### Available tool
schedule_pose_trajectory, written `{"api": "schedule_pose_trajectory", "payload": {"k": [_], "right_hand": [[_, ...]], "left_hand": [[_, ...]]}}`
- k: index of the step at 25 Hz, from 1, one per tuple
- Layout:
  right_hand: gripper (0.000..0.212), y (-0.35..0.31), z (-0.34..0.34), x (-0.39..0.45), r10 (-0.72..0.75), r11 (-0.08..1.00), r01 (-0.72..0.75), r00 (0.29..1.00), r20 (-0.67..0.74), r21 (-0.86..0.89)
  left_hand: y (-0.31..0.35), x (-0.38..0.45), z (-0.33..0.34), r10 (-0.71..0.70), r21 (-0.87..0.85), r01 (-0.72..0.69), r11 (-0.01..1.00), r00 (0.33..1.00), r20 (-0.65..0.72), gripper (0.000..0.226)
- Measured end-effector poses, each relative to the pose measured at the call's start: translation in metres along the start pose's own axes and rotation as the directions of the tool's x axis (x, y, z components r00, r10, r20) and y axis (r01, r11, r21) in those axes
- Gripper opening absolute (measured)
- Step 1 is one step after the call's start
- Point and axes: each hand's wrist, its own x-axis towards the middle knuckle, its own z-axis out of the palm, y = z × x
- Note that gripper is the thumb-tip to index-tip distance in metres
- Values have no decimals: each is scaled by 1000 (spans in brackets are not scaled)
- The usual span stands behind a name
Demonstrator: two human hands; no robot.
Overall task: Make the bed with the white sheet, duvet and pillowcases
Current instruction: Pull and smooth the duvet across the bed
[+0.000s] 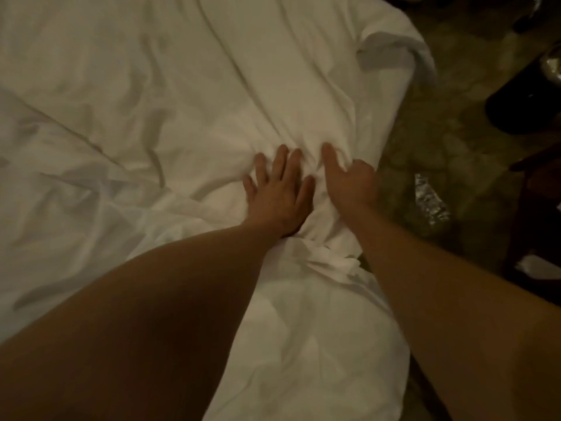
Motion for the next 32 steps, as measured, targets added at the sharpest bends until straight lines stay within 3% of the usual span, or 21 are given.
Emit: {"api": "schedule_pose_trajectory", "payload": {"k": [3,6,9,11,15,18,21,23,27,32], "right_hand": [[115,-6,8,36,71,982,-71,997,3,175],[111,-30,12,69,108,946,-99,994,-13,307],[107,-51,23,86,206,958,-200,978,-13,204],[105,-52,33,96,178,981,-170,980,-88,90],[95,-40,49,111,-13,991,-14,980,-201,-132],[78,-34,47,119,-105,990,91,986,-129,-108],[72,-39,6,119,-318,929,279,937,-141,-242],[78,-38,-51,122,-394,887,307,892,-220,-345],[86,-8,-135,137,-361,896,223,869,-338,-385],[84,41,-63,151,-218,937,108,923,-316,-331]], "left_hand": [[4,42,-25,-63,-178,29,984,980,-188,62],[29,95,-58,51,-206,-102,973,970,-238,60],[38,136,-76,155,-53,-157,986,987,-53,56],[30,146,-64,137,6,-137,991,991,-10,56],[12,146,-36,99,72,-95,993,994,-45,57],[17,149,-32,82,68,-79,995,996,-44,58],[29,148,-34,115,-43,-119,992,990,-85,57],[52,143,-32,174,-88,-182,979,981,-86,58],[101,138,-13,217,-72,-216,974,976,10,60],[75,141,21,239,194,-240,951,971,30,64]]}}
